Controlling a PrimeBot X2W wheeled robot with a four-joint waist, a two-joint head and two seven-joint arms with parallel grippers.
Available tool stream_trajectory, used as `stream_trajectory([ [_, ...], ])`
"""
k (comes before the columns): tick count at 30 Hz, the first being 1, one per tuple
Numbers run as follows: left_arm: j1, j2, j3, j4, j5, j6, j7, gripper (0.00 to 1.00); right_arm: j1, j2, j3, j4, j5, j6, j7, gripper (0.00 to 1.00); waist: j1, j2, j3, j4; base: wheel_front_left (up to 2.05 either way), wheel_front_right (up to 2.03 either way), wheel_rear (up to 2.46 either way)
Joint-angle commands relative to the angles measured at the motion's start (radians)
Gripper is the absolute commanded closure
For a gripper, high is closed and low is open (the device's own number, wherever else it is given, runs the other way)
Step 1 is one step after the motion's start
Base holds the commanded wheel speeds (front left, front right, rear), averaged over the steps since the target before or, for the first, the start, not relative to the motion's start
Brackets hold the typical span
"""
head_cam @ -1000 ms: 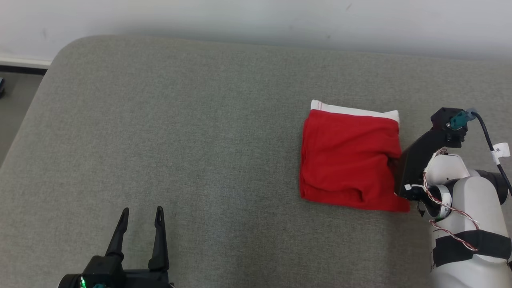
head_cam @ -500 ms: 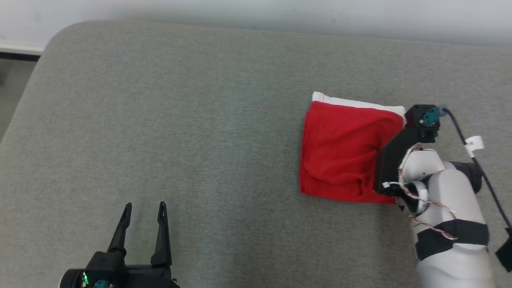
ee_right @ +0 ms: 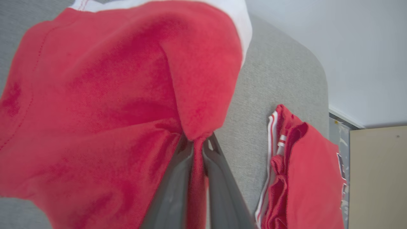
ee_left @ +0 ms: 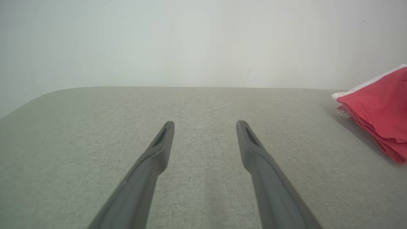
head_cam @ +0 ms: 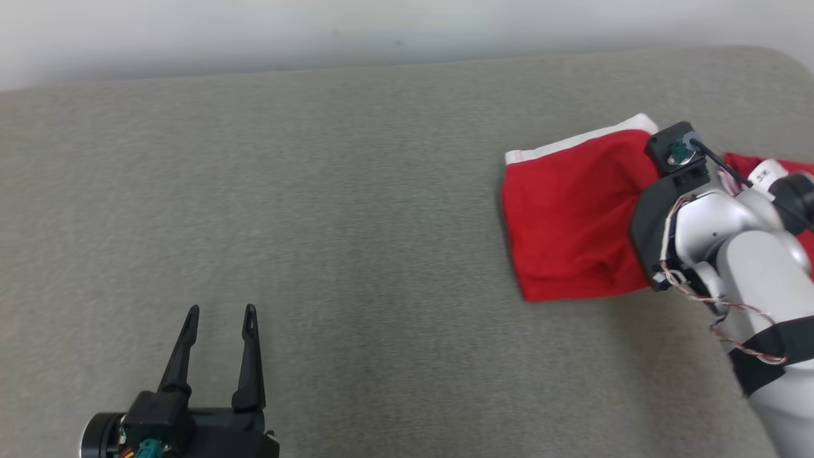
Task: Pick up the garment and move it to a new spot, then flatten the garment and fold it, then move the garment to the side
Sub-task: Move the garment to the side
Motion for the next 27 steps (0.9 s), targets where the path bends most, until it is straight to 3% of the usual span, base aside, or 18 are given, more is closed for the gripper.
stream_trajectory([
  [1, -0.018, -0.001, -0.002, -0.007, 0.012, -0.005, -0.003, 0.00, -0.026, -0.046, 0.041, -0.007, 0.012, 0.000, -0.004, 1.00, 0.0000, -0.0001, 0.013, -0.104, 0.00, 0.00, 0.00],
  [8, -0.045, 0.001, -0.010, -0.019, 0.029, -0.020, -0.003, 0.00, -0.103, -0.201, 0.173, 0.012, 0.013, 0.000, -0.081, 1.00, 0.0000, -0.0001, 0.060, -0.151, 0.00, 0.00, 0.00],
  [12, -0.058, 0.009, -0.009, -0.024, 0.038, -0.026, -0.003, 0.00, -0.143, -0.243, 0.202, 0.056, 0.011, 0.000, -0.131, 1.00, 0.0000, -0.0001, 0.089, -0.162, 0.00, 0.00, 0.00],
  [18, -0.068, 0.018, -0.013, -0.027, 0.043, -0.038, -0.003, 0.00, -0.168, -0.311, 0.192, 0.118, 0.016, 0.000, -0.188, 1.00, 0.0000, -0.0001, 0.123, -0.148, 0.00, 0.00, 0.00],
  [27, -0.068, 0.026, -0.014, -0.030, 0.045, -0.044, -0.003, 0.00, -0.120, -0.412, 0.061, 0.165, -0.047, 0.000, -0.225, 1.00, 0.0000, -0.0001, 0.145, -0.115, 0.00, 0.00, 0.00],
])
